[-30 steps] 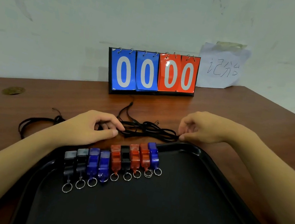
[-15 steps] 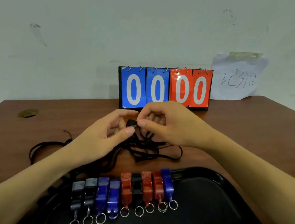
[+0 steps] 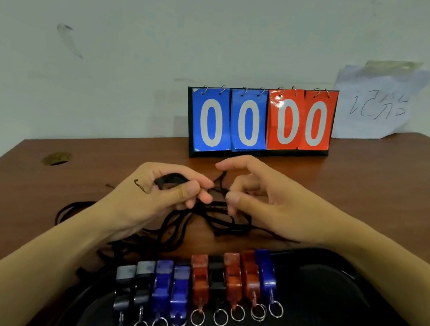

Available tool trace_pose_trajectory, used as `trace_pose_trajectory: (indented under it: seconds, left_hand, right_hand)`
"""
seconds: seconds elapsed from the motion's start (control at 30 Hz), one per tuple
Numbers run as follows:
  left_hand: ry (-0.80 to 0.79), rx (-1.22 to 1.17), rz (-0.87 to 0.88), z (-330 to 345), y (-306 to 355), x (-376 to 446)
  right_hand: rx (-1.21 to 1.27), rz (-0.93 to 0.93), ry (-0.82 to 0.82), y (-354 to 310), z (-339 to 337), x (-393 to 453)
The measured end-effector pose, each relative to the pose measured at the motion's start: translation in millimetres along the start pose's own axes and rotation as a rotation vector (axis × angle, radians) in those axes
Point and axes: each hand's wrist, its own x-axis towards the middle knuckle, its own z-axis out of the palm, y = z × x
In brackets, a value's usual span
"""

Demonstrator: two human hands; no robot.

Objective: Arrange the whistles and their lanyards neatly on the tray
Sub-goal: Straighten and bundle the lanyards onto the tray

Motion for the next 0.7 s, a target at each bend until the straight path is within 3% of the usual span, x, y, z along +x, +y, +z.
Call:
trace_pose_trajectory:
  seconds: [0.13,0.27,0.47,0.7]
  left_hand:
    - [0.105,-0.128,-0.069,-10.4,-6.0,3.0]
    - [0.255,-0.241,-0.116,-15.9,-5.6,4.2]
    - [0.284,-0.536,-0.184,-30.7,-9.0,5.2]
    - [0.32,-0.349,-0.244,-32.8,-17.9,2.0]
  right_hand:
    - [-0.08,-0.051,0.216,13.5,-12.4,1.1]
    - [-0.02,0.024,0.356,33.5,-21.7,-0.9]
    - [0.101,0.079,0.516,45.2,-21.9,-0.3]
    - [0.256,0.117,0.605,52.5,-24.4,-1.9]
